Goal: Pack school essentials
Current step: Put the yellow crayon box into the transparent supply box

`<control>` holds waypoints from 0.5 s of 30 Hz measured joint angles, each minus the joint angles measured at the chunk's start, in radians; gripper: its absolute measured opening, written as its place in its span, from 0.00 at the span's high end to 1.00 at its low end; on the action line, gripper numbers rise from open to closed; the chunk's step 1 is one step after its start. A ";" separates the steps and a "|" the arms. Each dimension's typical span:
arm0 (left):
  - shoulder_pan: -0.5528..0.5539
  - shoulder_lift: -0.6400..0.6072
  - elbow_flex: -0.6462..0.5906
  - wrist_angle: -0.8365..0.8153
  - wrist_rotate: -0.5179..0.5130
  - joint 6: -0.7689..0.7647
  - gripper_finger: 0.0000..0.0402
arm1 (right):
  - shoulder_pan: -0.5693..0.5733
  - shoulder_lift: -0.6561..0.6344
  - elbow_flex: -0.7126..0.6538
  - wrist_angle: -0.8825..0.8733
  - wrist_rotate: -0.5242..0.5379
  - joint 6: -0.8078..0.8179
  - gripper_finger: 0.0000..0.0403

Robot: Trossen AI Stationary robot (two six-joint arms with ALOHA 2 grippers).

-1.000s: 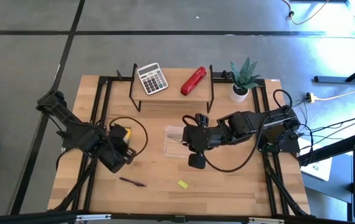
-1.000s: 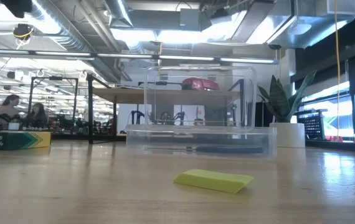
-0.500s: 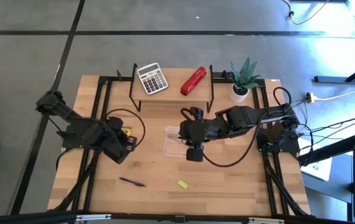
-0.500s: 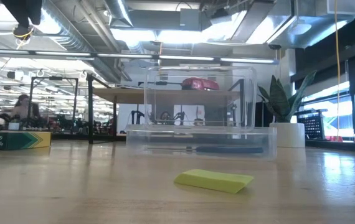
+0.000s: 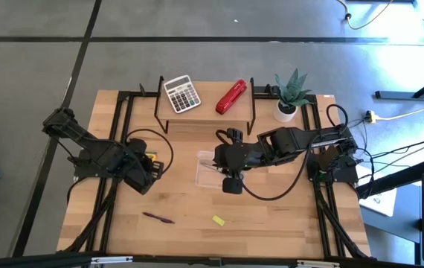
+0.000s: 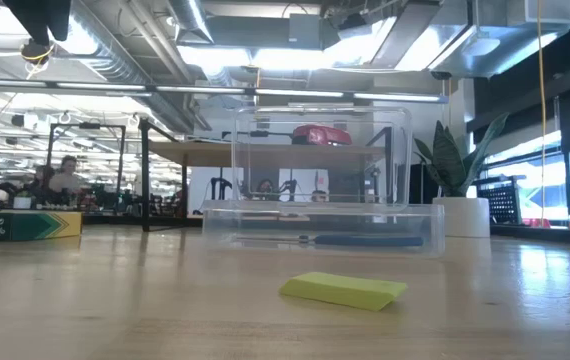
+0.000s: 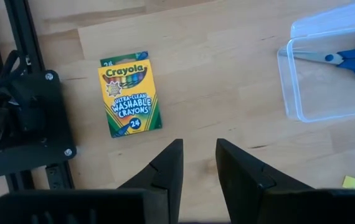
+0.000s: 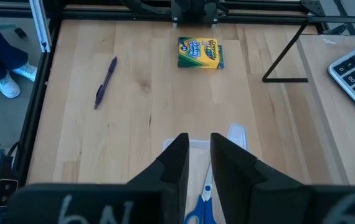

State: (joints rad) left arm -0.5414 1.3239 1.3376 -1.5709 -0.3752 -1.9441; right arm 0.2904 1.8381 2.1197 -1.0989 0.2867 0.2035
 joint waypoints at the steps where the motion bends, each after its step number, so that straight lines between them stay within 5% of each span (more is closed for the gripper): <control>1: 0.000 0.000 0.000 0.000 0.000 0.004 0.78 | 0.000 0.000 0.000 0.000 0.000 -0.001 0.83; 15: -0.005 0.000 0.000 0.030 0.001 0.014 0.78 | 0.000 0.000 0.000 0.000 0.000 0.000 0.83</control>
State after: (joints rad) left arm -0.5461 1.3239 1.3373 -1.5407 -0.3744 -1.9303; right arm 0.2901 1.8381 2.1197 -1.0991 0.2863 0.2033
